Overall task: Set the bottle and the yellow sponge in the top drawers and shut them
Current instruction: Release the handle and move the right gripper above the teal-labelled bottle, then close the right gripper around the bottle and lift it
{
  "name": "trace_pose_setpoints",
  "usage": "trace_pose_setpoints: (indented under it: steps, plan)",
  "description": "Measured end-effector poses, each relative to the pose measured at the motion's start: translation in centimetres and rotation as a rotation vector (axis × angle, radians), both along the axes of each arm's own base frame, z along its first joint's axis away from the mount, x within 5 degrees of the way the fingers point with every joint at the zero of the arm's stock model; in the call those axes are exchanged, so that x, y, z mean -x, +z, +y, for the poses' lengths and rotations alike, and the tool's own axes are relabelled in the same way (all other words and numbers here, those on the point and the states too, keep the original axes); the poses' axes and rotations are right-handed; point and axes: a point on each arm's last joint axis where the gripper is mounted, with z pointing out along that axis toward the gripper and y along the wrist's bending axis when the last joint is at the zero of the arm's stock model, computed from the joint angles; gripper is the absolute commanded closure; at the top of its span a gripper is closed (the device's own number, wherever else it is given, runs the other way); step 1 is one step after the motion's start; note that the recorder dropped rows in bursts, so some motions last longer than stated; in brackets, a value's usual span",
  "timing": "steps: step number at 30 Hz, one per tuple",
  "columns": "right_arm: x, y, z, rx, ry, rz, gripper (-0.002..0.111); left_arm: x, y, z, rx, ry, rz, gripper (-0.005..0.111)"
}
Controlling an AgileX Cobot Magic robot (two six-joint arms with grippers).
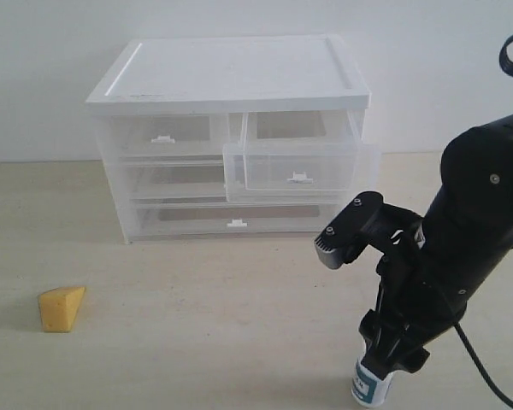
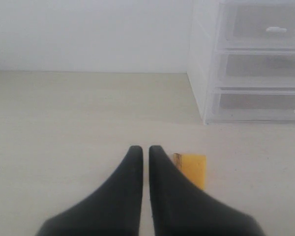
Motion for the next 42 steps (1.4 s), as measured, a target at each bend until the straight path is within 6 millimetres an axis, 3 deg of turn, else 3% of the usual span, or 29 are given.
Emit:
trace_pose_setpoints:
  steps: [18, 26, 28, 31, 32, 38, 40, 42]
  plan:
    - [0.5, 0.1, 0.9, -0.106, -0.048, 0.070, 0.045, 0.0, 0.0, 0.0, 0.000, 0.000, 0.000, 0.102]
    - [-0.3, -2.6, 1.3, -0.065, -0.049, 0.115, 0.045, 0.0, 0.0, 0.0, 0.000, 0.000, 0.000, 0.102]
    - [-0.3, -2.6, 1.3, -0.066, -0.050, 0.113, 0.052, 0.0, 0.0, 0.0, 0.000, 0.000, 0.000, 0.102]
    - [-0.3, -2.6, 1.3, -0.066, -0.050, 0.113, 0.100, 0.0, 0.0, 0.0, 0.000, 0.000, 0.000, 0.102]
    - [-0.3, -2.6, 1.3, -0.065, -0.053, 0.115, 0.108, 0.0, 0.0, 0.0, 0.000, 0.000, 0.000, 0.102]
    - [0.1, -2.3, 1.1, -0.049, -0.037, 0.139, 0.108, 0.0, 0.0, 0.0, 0.000, 0.000, 0.000, 0.102]
    - [0.3, -1.3, 1.0, -0.058, -0.021, 0.117, 0.108, 0.0, 0.0, 0.0, 0.000, 0.000, 0.000, 0.102]
    - [0.5, 1.1, 0.8, -0.077, 0.045, 0.068, 0.108, 0.0, 0.0, 0.0, 0.000, 0.000, 0.000, 0.102]
